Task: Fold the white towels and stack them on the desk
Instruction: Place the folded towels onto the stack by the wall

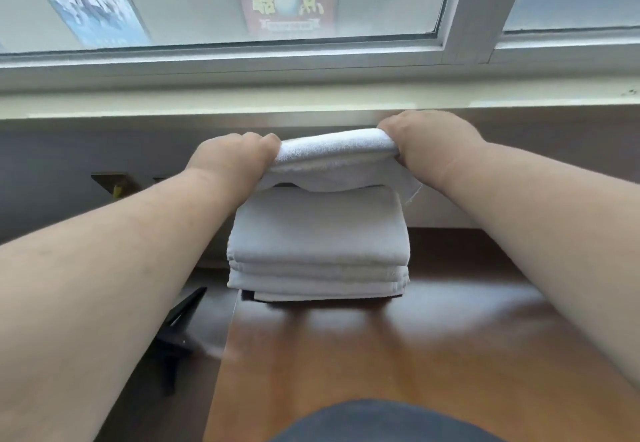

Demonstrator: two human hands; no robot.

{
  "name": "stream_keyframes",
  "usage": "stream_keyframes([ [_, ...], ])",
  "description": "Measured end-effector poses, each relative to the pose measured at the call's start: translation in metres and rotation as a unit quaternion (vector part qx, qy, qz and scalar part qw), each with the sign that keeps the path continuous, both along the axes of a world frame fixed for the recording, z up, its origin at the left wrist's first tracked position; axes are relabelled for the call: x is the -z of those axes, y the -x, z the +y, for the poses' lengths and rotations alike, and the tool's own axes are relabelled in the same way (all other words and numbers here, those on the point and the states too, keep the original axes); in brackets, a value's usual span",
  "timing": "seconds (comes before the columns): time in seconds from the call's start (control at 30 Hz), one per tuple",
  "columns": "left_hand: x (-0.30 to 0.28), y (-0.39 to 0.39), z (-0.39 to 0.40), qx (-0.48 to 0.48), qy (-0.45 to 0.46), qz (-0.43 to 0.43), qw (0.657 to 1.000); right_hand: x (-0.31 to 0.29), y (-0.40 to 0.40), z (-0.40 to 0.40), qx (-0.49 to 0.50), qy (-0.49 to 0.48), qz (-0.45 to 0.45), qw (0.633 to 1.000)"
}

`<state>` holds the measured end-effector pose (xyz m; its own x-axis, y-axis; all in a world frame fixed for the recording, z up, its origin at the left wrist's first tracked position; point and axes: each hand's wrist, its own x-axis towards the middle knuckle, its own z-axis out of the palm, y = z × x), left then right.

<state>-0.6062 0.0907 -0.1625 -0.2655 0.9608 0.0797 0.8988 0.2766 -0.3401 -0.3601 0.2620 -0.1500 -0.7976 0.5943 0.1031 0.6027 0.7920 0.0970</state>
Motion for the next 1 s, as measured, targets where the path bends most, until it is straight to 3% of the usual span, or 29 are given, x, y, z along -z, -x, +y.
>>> stream_keyframes([
  [0.37,0.016,0.032,0.006,0.041,0.017,-0.014,0.999,0.033,0.022,-0.006,0.029,0.019,-0.007,0.999],
  [0.67,0.062,0.02,-0.041,0.078,0.041,-0.063,0.994,0.064,-0.01,-0.043,0.022,0.095,0.012,0.995],
  [0.8,0.084,-0.003,-0.063,0.092,0.093,-0.086,0.988,0.091,-0.029,-0.067,0.038,0.142,-0.001,0.989],
  [1.0,0.094,-0.099,-0.026,0.167,0.017,-0.113,0.979,0.108,-0.03,-0.085,0.049,0.144,0.075,0.986],
])
